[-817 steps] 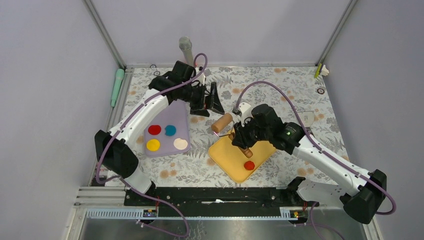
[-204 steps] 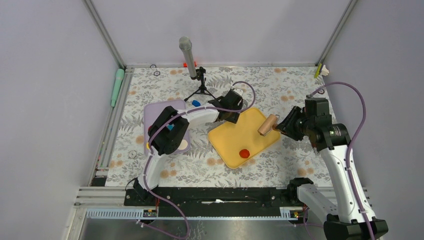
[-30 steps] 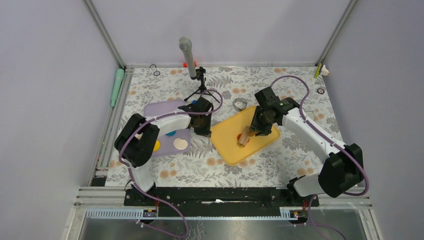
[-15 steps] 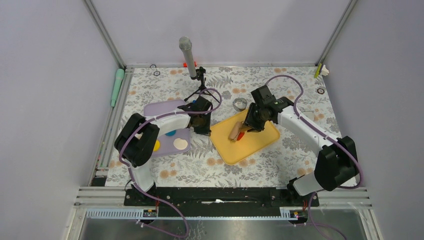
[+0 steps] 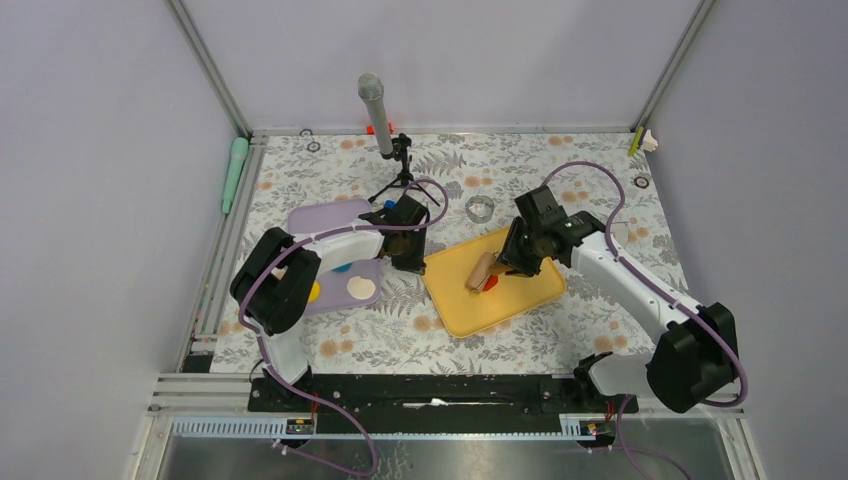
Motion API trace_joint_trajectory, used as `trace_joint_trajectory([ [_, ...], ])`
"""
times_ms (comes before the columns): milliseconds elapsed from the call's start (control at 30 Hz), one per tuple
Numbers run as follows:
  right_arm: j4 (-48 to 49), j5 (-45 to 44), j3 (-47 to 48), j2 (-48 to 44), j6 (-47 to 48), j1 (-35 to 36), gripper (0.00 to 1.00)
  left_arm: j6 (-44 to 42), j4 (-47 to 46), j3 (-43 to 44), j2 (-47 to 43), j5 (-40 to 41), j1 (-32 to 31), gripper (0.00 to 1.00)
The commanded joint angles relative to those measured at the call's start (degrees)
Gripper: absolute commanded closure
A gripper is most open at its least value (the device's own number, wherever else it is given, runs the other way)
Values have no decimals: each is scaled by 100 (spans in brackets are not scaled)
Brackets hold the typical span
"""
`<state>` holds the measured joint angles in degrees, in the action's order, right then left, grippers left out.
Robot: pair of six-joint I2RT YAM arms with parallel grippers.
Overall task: Roll out the dumpling wrappers from the dough
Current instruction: Flatten out the dough on the work surface.
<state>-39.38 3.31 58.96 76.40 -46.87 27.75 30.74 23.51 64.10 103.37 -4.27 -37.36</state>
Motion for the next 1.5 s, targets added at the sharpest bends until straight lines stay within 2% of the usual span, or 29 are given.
trace_joint_trajectory([
  [0, -412, -535, -29, -246, 105, -102, 100, -379, 320, 58, 38, 135, -6, 100],
  [200, -242, -61, 509, -196, 66, -103, 100, -335, 308, 69, 48, 74, -10, 100],
  [433, -498, -13, 933, -325, 90, -103, 100, -349, 304, 77, 20, 39, -10, 100],
  [633, -491, 35, 499, -480, 24, -103, 100, -332, 286, 96, 29, 21, -11, 100],
  [1000, 115, 1116, -450, -847, -409, -103, 100, -6, 101, 137, 78, 99, -7, 100],
  [1133, 108, 1184, -371, -860, -268, -103, 100, 46, -32, 500, 358, -155, 1, 100],
  [1300, 245, 1189, -238, -826, -161, -103, 100, -53, 89, 1215, 711, -1, 72, 100],
  [1467, -77, 1026, -64, -787, -16, -103, 100, -372, 366, 1652, 743, 10, 150, 100],
])
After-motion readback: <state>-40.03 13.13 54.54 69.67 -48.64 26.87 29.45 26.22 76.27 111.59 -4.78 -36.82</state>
